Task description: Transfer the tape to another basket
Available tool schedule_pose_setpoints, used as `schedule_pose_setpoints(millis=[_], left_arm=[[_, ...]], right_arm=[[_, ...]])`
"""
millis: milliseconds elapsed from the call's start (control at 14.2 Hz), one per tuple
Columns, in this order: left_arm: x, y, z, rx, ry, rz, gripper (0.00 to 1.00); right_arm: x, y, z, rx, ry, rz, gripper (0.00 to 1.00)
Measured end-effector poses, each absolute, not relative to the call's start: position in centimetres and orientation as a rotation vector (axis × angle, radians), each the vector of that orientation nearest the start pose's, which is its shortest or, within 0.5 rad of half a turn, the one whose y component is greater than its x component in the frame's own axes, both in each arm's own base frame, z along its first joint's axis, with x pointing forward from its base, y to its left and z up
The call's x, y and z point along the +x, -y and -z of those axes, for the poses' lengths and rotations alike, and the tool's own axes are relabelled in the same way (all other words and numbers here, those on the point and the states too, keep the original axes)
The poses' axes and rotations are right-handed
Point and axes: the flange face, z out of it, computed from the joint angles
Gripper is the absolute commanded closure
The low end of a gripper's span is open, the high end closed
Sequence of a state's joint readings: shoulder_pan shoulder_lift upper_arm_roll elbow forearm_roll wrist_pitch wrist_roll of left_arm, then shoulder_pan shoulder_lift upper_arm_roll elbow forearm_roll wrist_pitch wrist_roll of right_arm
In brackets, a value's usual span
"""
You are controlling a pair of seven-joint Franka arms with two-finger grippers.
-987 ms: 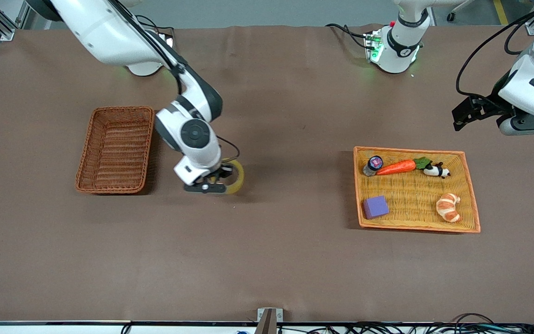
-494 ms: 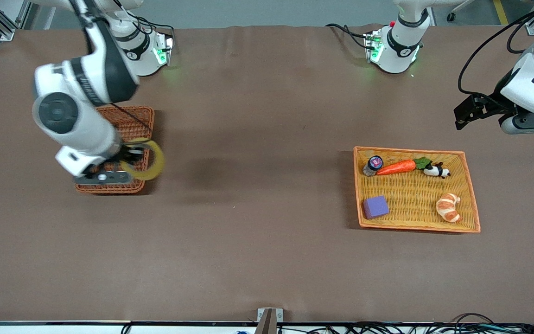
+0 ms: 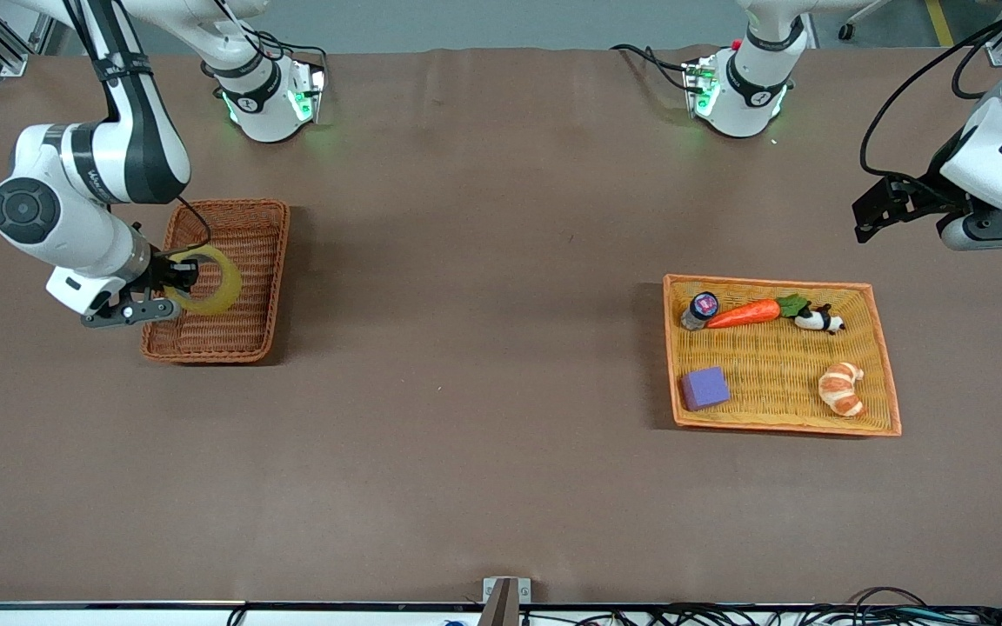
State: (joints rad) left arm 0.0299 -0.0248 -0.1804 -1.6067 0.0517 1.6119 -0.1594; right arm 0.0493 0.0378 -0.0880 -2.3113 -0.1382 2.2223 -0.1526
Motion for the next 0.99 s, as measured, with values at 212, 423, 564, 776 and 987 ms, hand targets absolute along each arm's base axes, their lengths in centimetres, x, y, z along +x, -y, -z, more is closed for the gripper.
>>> schedule_pose_setpoints(millis=[212,423,564,776,987], left_arm=[[54.5,7.8,-62.7,-3.091,0.013,0.065,0.00],[54.5,7.9,-63.0,-3.094,0.012,0.074,0.00],[54.5,8.0,-63.0,-3.095,0.009,0.074,0.00],[54.5,8.3,-62.9,-3.096,0.000,0.073,0.00],[54.4,8.6,-62.9,-3.111,-0.042,0.065,0.00]], right_arm=[[46.2,4.6,-27.2,-3.195,0.363,-0.143,0.99],[43.9,5.0,-24.7,-3.190,0.370,-0.066,0.98],[43.3,4.8,-24.1,-3.189,0.376,-0.028,0.97],[42.6,4.6,-22.3,-3.188,0.384,-0.002,0.88],[42.4,4.6,-20.9,-3.187,0.388,-0.029,0.00]])
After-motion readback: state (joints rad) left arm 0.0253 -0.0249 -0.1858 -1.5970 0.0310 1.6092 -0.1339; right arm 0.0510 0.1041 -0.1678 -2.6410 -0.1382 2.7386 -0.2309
